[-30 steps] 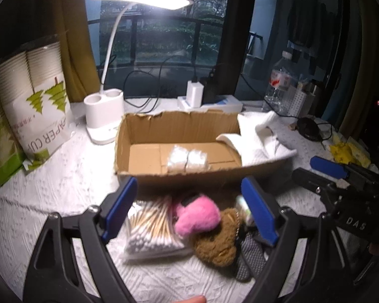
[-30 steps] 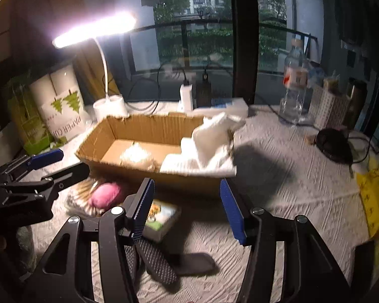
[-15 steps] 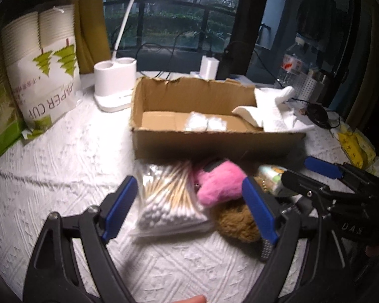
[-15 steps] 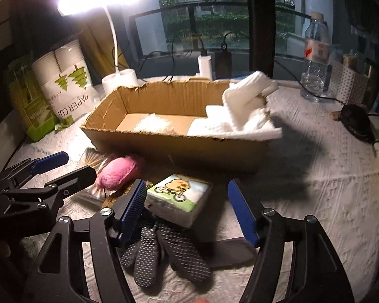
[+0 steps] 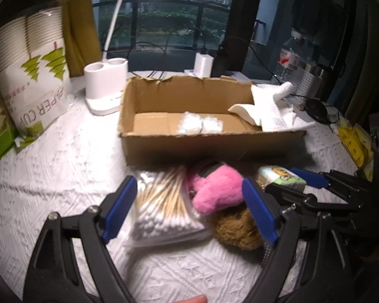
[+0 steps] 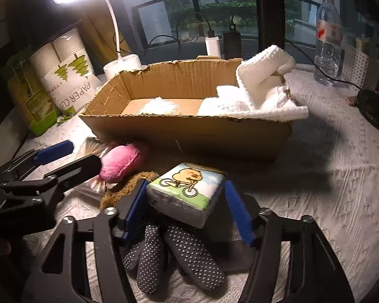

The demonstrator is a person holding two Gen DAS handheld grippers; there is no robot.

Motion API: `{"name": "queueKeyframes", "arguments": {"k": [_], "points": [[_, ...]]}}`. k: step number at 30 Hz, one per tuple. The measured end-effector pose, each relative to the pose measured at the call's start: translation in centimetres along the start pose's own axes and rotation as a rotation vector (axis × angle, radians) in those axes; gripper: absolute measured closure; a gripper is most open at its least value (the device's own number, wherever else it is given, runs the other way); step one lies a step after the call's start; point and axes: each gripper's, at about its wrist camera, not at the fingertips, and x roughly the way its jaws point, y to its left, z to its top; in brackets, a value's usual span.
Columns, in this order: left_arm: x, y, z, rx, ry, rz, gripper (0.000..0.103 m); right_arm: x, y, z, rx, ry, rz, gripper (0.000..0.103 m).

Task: Organize soft objects
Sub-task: 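Grasp the green cartoon tissue pack with the right gripper while the left grasps the pink plush, then lift and carry the pink plush and tissue pack into the box with both grippers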

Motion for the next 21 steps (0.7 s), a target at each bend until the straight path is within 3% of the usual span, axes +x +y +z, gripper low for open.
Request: {"name": "queueKeyframes", "arguments": {"k": [13, 14, 17, 21], "points": [[2.8, -2.5, 0.6, 0.075, 0.070, -0.021, 0.018, -2.0, -2.8, -0.5, 0.028, -0.040, 0.021, 0.044], [2.9, -2.7, 0.7, 0.075, 0.072, -0.024, 0.022, -2.3, -3.2, -0.6, 0.038, -0.048, 0.021, 0.044], [3.3, -2.7, 0.8, 0.067, 0.090, -0.033, 0.046, -2.6, -3.9, -0.6, 0.052, -0.056, 0.019, 0.044], [3.7, -2.5, 0.7, 0.058, 0.120, -0.044, 0.053, -2.8, -4.6, -0.8, 0.060, -0.058, 0.013, 0.044]]}}
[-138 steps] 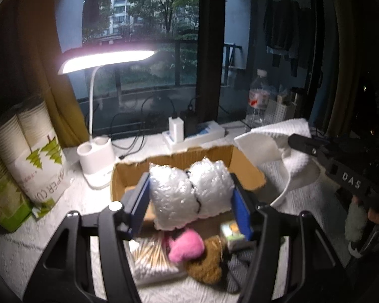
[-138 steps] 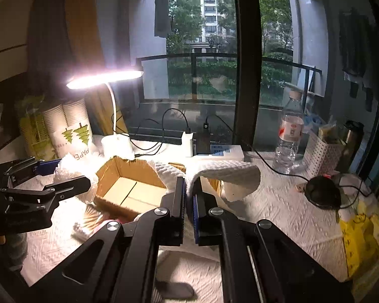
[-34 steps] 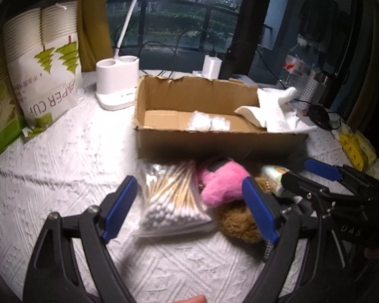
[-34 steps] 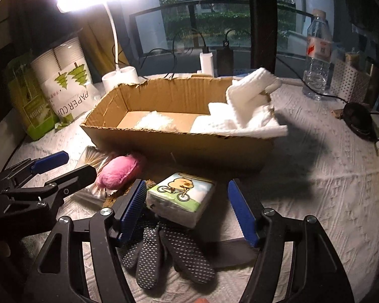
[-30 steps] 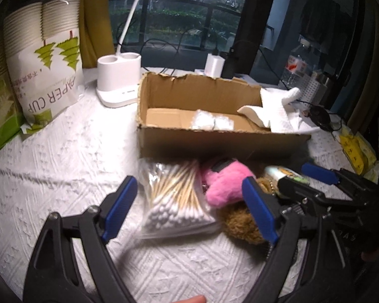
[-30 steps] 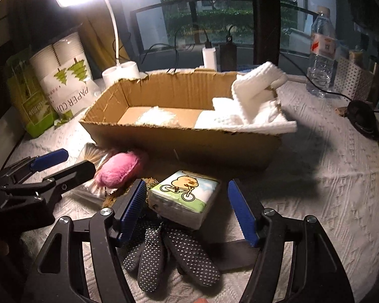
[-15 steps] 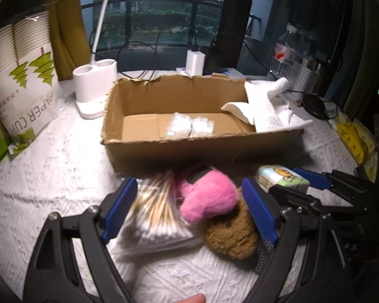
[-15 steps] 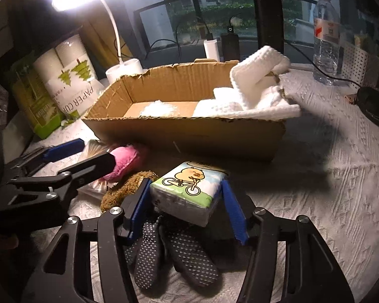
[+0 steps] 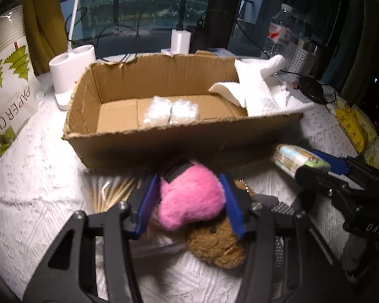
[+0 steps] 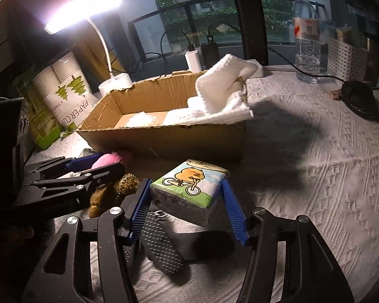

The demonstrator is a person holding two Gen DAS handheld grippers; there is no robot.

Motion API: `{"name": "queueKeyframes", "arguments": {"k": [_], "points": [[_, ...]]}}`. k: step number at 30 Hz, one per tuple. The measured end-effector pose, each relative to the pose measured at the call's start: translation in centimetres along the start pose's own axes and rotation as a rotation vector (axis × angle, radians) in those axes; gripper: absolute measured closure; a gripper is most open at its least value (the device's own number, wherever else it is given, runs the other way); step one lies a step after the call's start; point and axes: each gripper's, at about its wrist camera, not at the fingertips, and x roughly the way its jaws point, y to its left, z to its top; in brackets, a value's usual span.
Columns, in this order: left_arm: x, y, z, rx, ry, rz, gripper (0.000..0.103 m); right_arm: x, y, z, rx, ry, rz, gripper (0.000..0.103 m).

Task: Organize soft objects
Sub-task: 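Lift and carry the pink plush and tissue pack into the box with both grippers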

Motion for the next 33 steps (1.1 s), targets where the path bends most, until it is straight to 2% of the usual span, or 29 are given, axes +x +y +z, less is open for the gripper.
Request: {"name": "queueKeyframes", "arguments": {"k": [9, 17, 33], "points": [[-0.4, 0.1, 0.0, 0.015, -0.001, -0.029, 0.061, -0.3, -0.2, -0.2, 0.011, -0.009, -0.007, 0.044], [-3.0, -0.4, 0.1, 0.028, -0.060, -0.055, 0.062, -1.2, 0.3, 0.3, -0.007, -0.030, -0.015, 0.044], [-7.2, 1.3, 1.3, 0.037, -0.171, -0.041, 0.062, -2.4, 3.8, 1.5, -0.084, -0.068, -0.002, 0.044]]}}
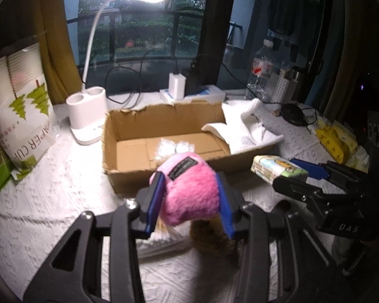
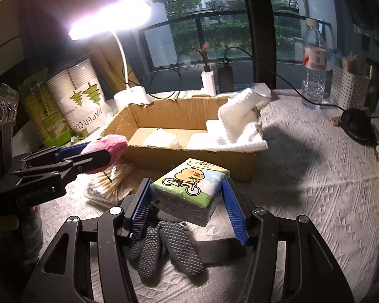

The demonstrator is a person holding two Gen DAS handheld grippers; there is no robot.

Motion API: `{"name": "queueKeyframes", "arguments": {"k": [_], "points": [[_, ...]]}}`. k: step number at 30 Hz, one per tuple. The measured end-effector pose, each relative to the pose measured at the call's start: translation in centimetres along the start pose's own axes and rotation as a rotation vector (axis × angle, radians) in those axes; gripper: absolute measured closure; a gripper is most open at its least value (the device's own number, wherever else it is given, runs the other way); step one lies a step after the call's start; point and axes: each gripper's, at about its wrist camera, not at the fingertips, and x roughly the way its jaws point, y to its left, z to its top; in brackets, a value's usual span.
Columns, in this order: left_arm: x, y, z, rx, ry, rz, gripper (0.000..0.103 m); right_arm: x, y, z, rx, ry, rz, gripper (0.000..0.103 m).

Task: Organize soft objects
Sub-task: 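Lift and carry the pink plush and tissue pack into the box with both grippers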

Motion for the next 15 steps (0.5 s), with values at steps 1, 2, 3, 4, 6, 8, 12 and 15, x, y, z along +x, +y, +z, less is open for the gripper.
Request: {"name": "queueKeyframes", "arguments": {"k": [1, 2, 3, 4, 6, 8, 12, 15], "points": [[-0.3, 0.2, 0.2, 0.001, -0.009, 0.003, 0.062, 0.0, 0.3, 0.2, -0.007, -0.003, 0.000, 0.044], [-0.5, 0.4, 0.4, 0.002, -0.017, 0.005, 0.062, 0.0, 0.4, 0.5, -0.011, -0.005, 0.000, 0.044], [-0.7, 0.7, 0.6, 0.003, -0.025, 0.007, 0.062, 0.0, 0.6, 0.7, -0.015, -0.008, 0.000, 0.044], [-0.9, 0.9, 0.7, 0.004, -0.031, 0.008, 0.062, 0.0, 0.7, 0.9, -0.019, -0.011, 0.000, 0.044], [-1.1, 1.2, 1.1, 0.007, -0.045, 0.010, 0.062, 0.0, 1.1, 1.4, -0.029, -0.021, -0.002, 0.044], [-1.2, 1.7, 1.5, 0.011, -0.059, 0.013, 0.062, 0.1, 1.4, 1.9, -0.036, -0.027, -0.006, 0.044], [-1.4, 2.5, 2.4, 0.010, -0.084, 0.016, 0.062, 0.4, 1.9, 2.7, -0.047, -0.034, -0.011, 0.044], [-1.4, 3.0, 3.0, 0.009, -0.097, 0.018, 0.062, 0.7, 2.2, 3.2, -0.053, -0.035, -0.015, 0.044]]}}
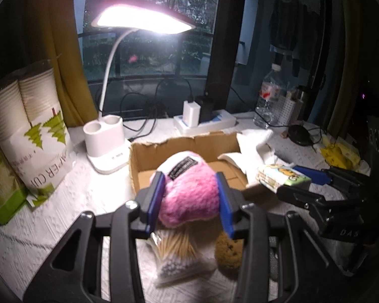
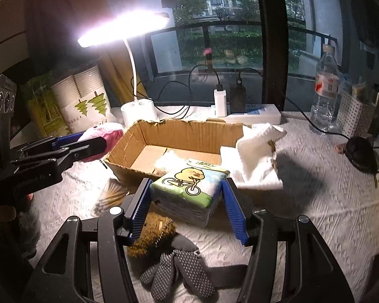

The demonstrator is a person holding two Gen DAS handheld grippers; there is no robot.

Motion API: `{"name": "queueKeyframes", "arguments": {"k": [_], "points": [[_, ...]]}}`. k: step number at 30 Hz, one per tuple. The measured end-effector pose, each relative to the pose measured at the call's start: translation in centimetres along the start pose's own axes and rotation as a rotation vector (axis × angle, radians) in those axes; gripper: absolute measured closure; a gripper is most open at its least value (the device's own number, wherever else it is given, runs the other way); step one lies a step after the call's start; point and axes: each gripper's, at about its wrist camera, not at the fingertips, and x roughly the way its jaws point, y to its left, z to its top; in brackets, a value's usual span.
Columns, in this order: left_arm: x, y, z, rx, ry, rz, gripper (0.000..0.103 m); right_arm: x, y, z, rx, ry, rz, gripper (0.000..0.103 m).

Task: Organize soft objects
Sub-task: 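Lift and carry the pink plush and tissue pack into the box with both grippers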

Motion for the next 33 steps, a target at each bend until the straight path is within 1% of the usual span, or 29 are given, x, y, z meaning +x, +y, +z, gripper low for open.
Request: {"name": "queueKeyframes", "arguments": {"k": [10, 22, 33], "points": [[1.1, 1.2, 1.2, 0.002, -0.027, 0.018, 0.062, 1.2, -0.2, 1.5, -0.004, -0.011, -0.011, 0.044], [4.3, 2.2, 0.9, -0.017, 0.019, 0.034, 0.062, 3.7, -0.8, 2.6, 0.004, 0.009, 0.001, 0.044], [7.3, 2.7, -0.2, -0.027, 0.091, 0.030, 0.061, 7.0, -1.7, 2.1, 0.024, 0.061, 0.024, 0.044]]}}
